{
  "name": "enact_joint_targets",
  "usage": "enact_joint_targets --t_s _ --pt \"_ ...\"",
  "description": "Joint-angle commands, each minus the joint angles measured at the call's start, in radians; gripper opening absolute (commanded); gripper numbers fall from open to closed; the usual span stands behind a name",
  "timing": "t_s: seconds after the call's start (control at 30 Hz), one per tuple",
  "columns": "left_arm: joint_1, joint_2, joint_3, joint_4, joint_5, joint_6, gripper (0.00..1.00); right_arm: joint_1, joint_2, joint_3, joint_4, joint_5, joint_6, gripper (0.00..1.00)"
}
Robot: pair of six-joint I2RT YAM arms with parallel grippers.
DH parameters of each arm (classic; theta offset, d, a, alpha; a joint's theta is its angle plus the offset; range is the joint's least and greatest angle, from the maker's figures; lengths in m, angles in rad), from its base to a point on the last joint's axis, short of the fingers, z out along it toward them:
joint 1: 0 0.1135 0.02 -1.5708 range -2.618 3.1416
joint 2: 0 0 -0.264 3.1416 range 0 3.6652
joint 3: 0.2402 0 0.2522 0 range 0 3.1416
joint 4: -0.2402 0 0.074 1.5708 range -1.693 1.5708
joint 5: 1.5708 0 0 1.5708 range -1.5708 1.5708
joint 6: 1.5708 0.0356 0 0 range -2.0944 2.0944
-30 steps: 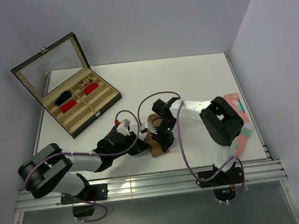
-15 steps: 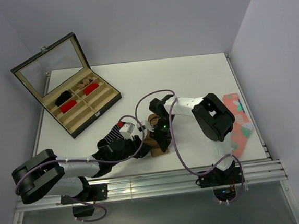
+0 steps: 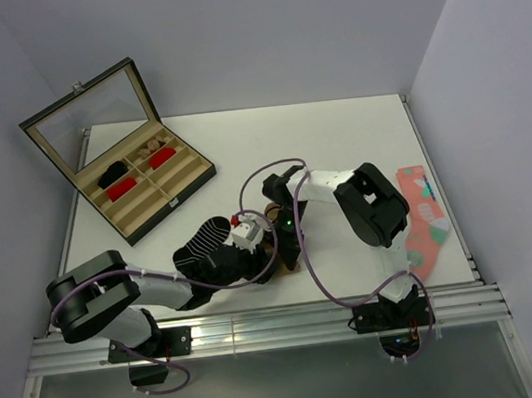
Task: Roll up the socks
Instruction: Roll the sock at the center of the board.
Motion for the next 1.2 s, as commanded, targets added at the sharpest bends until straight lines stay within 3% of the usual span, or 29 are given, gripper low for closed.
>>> enact_joint_targets --t_s 0.0,0.27,0.7,0.9,1.07,1.17 --pt "-0.006 0.030 0.068 0.036 0.037 0.070 0.50 0.000 0.057 0.005 0.063 0.128 -0.008 0.17" --pt "-0.006 0.093 0.121 -0.012 0.059 0.125 0.51 0.000 0.086 0.042 0.043 0.133 0.004 0.17" --pt "-0.006 0.119 0.085 0.027 0.103 0.081 0.48 -0.002 0.097 0.053 0.056 0.119 0.031 0.17" --pt "-0.006 0.125 0.053 0.067 0.152 0.022 0.35 -0.002 0.085 0.039 0.097 0.116 0.061 0.18" --pt "-0.006 0.134 0.058 0.068 0.181 -0.013 0.19 -0.002 0.079 0.039 0.111 0.105 0.087 0.19" --pt "-0.006 0.153 0.055 0.090 0.209 -0.045 0.08 -0.003 0.068 0.033 0.125 0.104 0.101 0.28"
